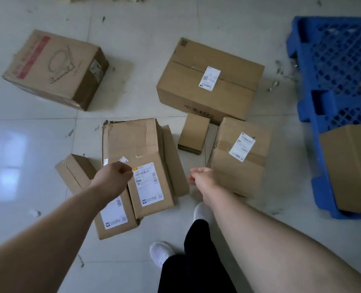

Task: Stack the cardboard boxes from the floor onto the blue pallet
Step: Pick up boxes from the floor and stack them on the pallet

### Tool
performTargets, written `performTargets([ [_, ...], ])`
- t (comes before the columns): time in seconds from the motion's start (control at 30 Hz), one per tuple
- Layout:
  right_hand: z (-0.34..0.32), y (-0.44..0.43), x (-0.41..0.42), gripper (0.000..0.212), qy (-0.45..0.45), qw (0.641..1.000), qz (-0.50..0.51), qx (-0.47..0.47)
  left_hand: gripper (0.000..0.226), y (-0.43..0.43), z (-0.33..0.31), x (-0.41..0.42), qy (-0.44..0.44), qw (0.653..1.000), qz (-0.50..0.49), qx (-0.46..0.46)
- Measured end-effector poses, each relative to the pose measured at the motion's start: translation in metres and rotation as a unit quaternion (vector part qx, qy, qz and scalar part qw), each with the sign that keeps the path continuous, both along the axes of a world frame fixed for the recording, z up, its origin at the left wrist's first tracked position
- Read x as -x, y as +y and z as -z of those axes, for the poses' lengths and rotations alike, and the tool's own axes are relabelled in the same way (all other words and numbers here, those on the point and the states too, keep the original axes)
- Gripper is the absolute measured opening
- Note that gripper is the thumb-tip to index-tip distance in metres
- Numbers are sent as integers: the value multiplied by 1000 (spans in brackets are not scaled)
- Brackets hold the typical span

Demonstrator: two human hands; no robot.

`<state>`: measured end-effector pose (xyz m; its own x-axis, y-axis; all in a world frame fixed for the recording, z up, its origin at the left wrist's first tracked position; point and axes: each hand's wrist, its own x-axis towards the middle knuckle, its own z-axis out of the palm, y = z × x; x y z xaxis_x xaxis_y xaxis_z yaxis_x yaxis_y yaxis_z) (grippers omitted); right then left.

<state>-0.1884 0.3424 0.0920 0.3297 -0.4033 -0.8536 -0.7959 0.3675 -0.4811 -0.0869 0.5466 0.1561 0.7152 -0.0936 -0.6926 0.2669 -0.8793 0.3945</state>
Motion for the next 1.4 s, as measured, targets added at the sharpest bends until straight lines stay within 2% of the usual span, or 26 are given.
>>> performTargets([
  [0.23,14,-32,11,15,9,999,17,32,17,-39,16,-8,-9,997,76,-23],
  [0.33,25,-34,8,19,10,1000,-1,26,25,-48,28,-15,-25,985,153,-70],
  [0.4,35,-32,4,19,7,1000,-20,18,29,-51,39,-24,-32,982,165,-91],
  [0.7,77,-16,-10,15,-12,995,-96,-31,26,-43,84,-67,-35,977,123,-172],
  [0.83,92,-4,-17,12,-25,991,-127,-30,36,-12,100,-54,-29,978,74,-192],
  [0.97,104,15,-18,13,1,991,-129,-32,45,19,106,-35,-10,972,19,-233],
  [1.13,106,36,-20,18,10,992,-125,-3,45,36,107,-18,-55,964,-43,-255],
  [1.2,104,38,-19,18,1,995,-95,-4,43,27,109,-15,-113,966,4,-233],
  [1.3,101,24,-13,15,18,999,-49,-15,43,-19,109,-11,-212,958,144,-128],
  [1.4,101,-25,0,13,45,998,-28,31,33,-90,110,0,-197,955,220,-31],
])
